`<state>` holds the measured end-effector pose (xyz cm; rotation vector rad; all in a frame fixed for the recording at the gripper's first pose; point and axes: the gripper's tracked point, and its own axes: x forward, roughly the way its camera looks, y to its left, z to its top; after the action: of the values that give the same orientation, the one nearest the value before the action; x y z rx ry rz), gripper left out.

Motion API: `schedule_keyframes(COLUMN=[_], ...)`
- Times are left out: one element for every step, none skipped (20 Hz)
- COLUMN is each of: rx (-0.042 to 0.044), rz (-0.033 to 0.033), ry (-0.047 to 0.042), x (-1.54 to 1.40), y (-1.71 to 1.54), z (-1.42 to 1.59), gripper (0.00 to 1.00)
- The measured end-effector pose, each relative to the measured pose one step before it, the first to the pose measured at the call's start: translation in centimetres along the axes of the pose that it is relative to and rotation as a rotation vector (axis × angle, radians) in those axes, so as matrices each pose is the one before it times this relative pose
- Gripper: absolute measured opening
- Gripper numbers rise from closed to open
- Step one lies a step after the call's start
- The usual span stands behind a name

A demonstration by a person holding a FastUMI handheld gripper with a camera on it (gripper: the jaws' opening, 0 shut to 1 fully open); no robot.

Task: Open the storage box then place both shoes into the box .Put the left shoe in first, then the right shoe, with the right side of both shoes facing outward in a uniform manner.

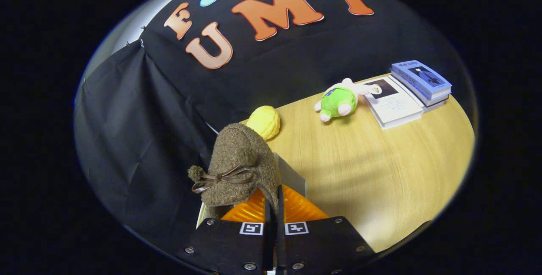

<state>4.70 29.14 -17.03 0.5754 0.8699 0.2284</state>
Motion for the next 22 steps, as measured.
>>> schedule_keyframes(rx=[-0.00378, -0.00617, -0.00800, -0.01280, -0.01729, -0.01294, -0.00239, -0.00752, -0.00863, -0.00549, -0.00617, 0.00274, 0.01362, 0.01702, 0.01552, 0.01522, 0.01255, 0.00281, -0.00019, -0.00034, 0.00005, -0.00175], rz=[0.00443, -0.00253, -0.00079, -0.00238, -0.00387, -0.00350, 0.00515, 0.01231, 0.00091, -0.01876, -0.02923, -0.02898, -0.02746, -0.01680, 0.00252, 0.01784, 0.00943, 0.00813, 0.01070, 0.01444, 0.00298, 0.00808], ry=[0.00754, 0.00351, 0.00231, 0.00543, 0.01329, 0.02058, 0.02348, 0.01881, 0.01634, 0.00512, 0.00425, 0.01185, 0.00987, 0.00195, -0.01270, -0.00839, -0.00496, 0.00019, -0.00991, -0.02420, -0.02115, -0.01672], x=[0.398, 0.319, 0.193, 0.523, 0.424, 0.511, 0.469, 0.496, 0.417, 0.371, 0.347, 0.263, 0.398, 0.211, 0.077, -0.046, -0.203, -0.275, -0.645, -0.554, -0.618, -0.633], y=[0.779, 0.678, 0.422, 0.488, 0.463, 0.350, 0.487, 0.568, 0.294, -0.191, -0.467, -0.706, -0.843, -0.287, 0.360, 0.565, 0.233, 0.317, 0.262, 0.366, -0.038, -0.022], z=[-0.334, -0.328, -0.275, -0.390, -0.764, -0.884, -0.938, -0.626, -0.495, -0.343, -0.247, -0.415, -0.703, -0.205, 0.203, 0.088, -0.056, 0.007, 0.199, 0.672, 0.437, 0.498], gripper=[0.04, 0.04, 0.04, 0.04, 0.04, 0.04, 0.04, 0.04, 0.04, 0.04, 0.04, 0.04, 0.04, 0.05, 0.05, 0.08, 0.12, 0.22, 0.30, 0.37, 0.42, 0.47])
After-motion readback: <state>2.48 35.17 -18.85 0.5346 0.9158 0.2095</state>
